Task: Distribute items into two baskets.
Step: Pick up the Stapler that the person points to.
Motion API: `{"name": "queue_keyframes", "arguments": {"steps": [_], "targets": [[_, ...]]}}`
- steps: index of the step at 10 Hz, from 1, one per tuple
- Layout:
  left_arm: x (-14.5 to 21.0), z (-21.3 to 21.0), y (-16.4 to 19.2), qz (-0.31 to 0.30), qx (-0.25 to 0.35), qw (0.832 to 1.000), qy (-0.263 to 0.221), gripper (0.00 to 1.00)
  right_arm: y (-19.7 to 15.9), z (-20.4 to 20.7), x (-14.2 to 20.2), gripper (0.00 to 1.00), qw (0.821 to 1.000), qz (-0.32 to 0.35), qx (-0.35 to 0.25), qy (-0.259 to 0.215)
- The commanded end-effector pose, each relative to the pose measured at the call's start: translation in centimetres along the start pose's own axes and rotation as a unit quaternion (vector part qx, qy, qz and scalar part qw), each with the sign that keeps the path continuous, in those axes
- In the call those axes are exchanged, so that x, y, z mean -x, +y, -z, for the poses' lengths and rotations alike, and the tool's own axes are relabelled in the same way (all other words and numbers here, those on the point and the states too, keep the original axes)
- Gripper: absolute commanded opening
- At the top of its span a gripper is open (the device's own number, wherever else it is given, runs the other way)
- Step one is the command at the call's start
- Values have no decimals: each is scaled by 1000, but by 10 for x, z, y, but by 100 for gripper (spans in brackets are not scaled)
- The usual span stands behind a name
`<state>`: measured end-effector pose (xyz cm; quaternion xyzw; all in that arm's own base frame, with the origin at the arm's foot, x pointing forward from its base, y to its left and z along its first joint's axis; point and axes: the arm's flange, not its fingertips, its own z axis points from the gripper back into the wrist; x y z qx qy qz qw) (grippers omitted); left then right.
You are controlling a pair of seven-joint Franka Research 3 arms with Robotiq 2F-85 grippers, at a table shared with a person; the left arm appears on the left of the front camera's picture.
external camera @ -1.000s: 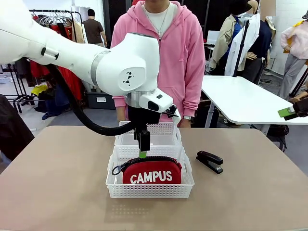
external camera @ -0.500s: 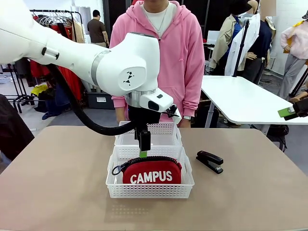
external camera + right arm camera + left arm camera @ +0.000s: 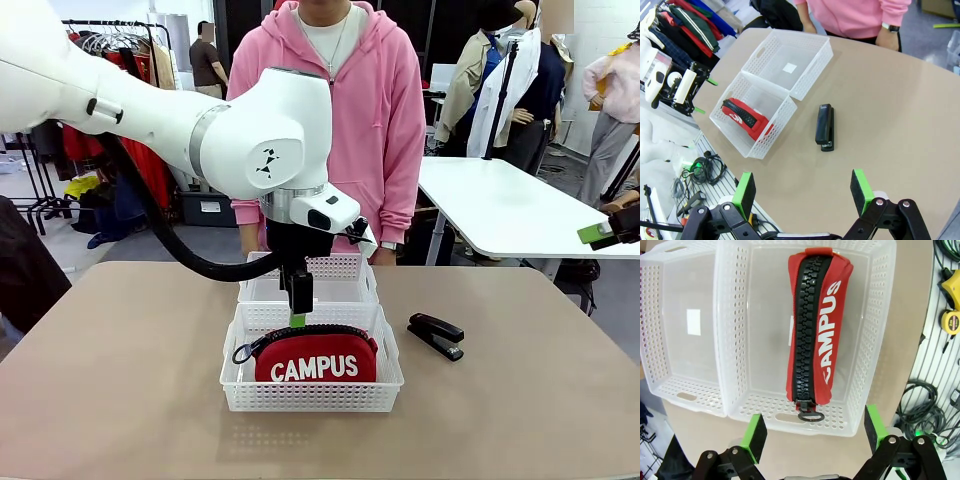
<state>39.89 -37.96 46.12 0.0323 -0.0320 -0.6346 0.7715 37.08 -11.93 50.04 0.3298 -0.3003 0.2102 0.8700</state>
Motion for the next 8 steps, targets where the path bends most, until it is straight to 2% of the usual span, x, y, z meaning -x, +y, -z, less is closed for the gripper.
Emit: {"name": "queue_keyframes", "arguments": {"steps": [1, 2, 5, 8], "targets": [[21, -9, 14, -32, 14, 999, -16, 100, 0, 1, -1, 100, 1000, -5, -6, -10], [40, -12, 28, -55, 23, 998, -25, 100, 0, 1, -1, 100, 1000, -5, -6, -10], [121, -11, 87, -153, 69, 981, -93, 100, 0, 1, -1, 100, 1000, -5, -6, -10], [244, -39, 95, -237, 73, 942, -226, 100, 0, 1, -1, 100, 1000, -5, -6, -10]]}}
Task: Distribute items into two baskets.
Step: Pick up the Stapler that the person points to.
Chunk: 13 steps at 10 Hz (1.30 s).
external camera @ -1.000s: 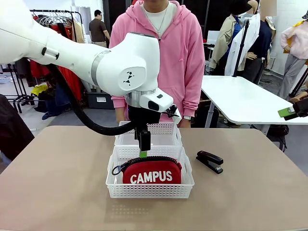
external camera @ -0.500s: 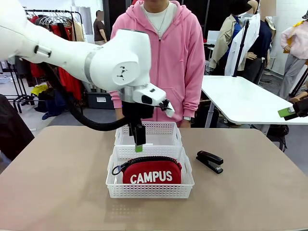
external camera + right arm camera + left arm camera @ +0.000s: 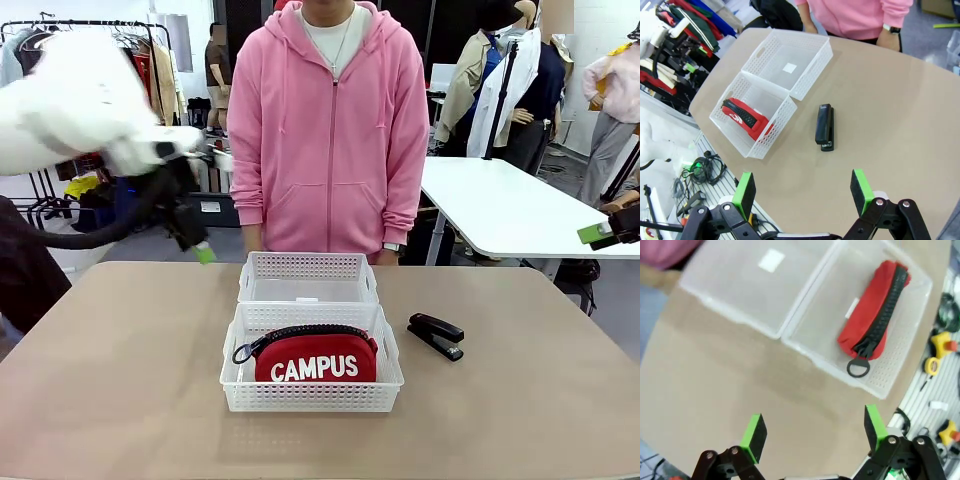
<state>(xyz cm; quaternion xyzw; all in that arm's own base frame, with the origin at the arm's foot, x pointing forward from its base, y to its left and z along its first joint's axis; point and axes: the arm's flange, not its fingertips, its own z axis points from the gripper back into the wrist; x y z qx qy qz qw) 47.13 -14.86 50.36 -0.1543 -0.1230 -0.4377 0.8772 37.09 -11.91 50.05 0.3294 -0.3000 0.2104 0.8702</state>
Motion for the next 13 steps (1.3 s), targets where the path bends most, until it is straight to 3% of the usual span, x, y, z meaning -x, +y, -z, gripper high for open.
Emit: {"name": "queue_keyframes", "arguments": {"steps": [1, 5, 7, 11, 13], "targets": [[60, -36, -5, -16, -1, 996, -88, 100, -1, 1, -1, 100, 1000, -4, -7, -10], [133, -102, 3, -59, -16, 981, -185, 100, -1, 1, -1, 100, 1000, -4, -7, -10], [166, -117, 19, -94, -17, 973, -211, 100, -1, 1, -1, 100, 1000, -4, -7, -10], [206, -109, 49, -155, -3, 962, -227, 100, -1, 1, -1, 100, 1000, -4, -7, -10], [220, -100, 55, -154, 6, 957, -245, 100, -1, 1, -1, 100, 1000, -4, -7, -10]]}}
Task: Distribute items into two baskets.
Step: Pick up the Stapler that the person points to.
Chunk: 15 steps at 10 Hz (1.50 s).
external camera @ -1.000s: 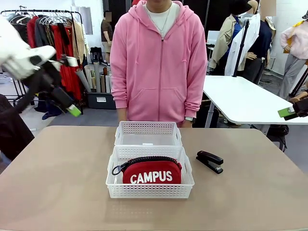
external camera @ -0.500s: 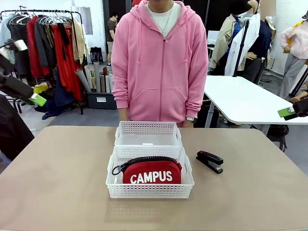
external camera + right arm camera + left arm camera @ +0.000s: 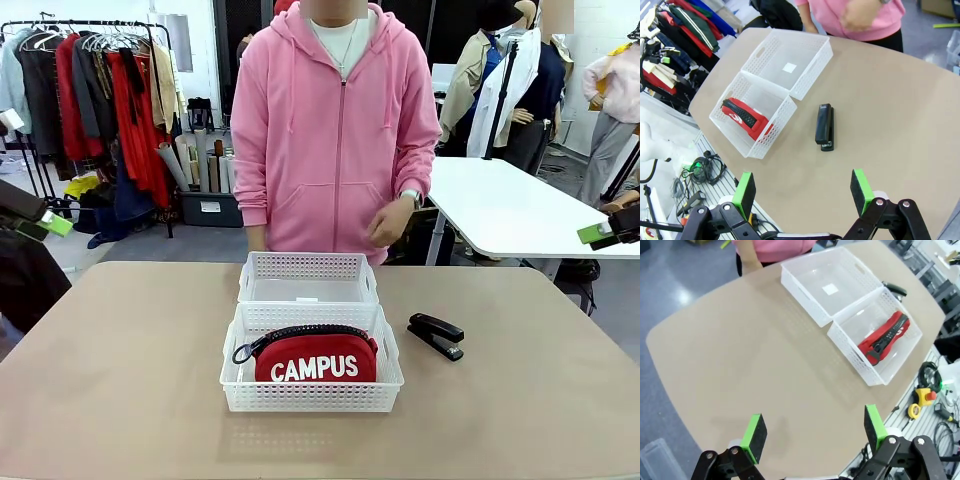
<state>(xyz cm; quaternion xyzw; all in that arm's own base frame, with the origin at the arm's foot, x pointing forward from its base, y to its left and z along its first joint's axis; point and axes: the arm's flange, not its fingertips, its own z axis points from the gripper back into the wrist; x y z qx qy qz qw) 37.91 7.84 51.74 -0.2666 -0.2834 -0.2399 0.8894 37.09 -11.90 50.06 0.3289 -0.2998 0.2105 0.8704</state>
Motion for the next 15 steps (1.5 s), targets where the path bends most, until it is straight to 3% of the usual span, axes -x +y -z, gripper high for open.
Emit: {"name": "queue_keyframes", "arguments": {"steps": [1, 11, 15], "targets": [[10, 3, 6, 23, 19, 999, -41, 100, -1, 1, -1, 100, 1000, -4, -7, -11], [9, 0, 5, 32, 47, 996, -68, 100, -1, 1, -1, 100, 1000, -4, -7, -11], [8, -2, 3, 21, 38, 998, -53, 100, -1, 1, -1, 100, 1000, -4, -7, -11]]}}
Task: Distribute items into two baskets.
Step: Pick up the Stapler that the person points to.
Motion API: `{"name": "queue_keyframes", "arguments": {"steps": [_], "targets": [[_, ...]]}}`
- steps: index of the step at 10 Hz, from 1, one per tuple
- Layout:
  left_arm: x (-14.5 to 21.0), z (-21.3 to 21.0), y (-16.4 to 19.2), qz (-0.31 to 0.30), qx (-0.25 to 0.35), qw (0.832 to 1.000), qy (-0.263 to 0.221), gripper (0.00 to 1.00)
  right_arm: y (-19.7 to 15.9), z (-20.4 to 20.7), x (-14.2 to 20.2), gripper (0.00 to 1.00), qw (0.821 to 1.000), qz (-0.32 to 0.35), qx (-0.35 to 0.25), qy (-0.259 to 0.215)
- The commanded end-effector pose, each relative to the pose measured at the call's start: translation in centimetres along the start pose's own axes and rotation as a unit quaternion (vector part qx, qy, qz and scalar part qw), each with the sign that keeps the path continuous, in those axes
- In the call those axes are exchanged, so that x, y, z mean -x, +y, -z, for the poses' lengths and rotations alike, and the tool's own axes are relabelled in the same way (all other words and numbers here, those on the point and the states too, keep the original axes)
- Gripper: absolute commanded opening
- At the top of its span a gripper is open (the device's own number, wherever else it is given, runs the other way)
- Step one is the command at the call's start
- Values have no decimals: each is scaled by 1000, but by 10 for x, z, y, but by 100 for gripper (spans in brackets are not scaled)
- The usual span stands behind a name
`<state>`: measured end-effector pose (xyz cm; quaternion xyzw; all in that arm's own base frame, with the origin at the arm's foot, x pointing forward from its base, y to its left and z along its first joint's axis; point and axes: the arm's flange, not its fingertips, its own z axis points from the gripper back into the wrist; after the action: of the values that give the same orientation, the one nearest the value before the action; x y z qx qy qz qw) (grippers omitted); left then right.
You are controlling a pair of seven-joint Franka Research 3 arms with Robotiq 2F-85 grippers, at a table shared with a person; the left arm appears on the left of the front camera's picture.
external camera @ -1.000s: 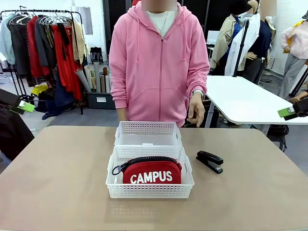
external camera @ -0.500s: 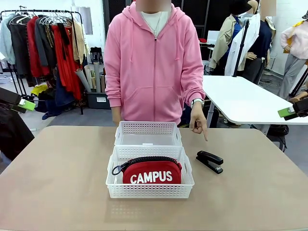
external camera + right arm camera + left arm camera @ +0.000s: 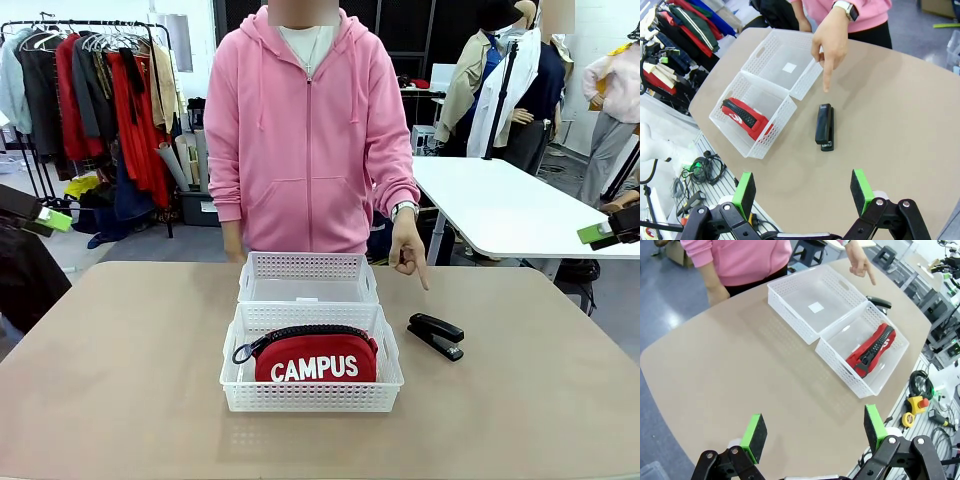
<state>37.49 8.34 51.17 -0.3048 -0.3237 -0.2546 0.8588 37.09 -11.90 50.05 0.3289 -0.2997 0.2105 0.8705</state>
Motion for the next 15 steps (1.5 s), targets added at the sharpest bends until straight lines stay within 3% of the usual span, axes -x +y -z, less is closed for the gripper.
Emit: {"name": "queue_keyframes", "arguments": {"steps": [1, 6, 10, 15], "targets": [[0, -1, 0, 1, 2, 1000, -3, 100, -1, 1, -1, 100, 1000, -4, -7, -11], [0, -1, 0, 1, 2, 1000, -3, 100, 0, 0, 0, 100, 1000, 0, 0, 0], [0, -1, 0, 1, 2, 1000, -3, 100, 25, 54, -56, 100, 994, -66, 18, 86], [0, -1, 0, 1, 2, 1000, -3, 100, 66, 120, -78, 100, 976, -104, 78, 172]]}}
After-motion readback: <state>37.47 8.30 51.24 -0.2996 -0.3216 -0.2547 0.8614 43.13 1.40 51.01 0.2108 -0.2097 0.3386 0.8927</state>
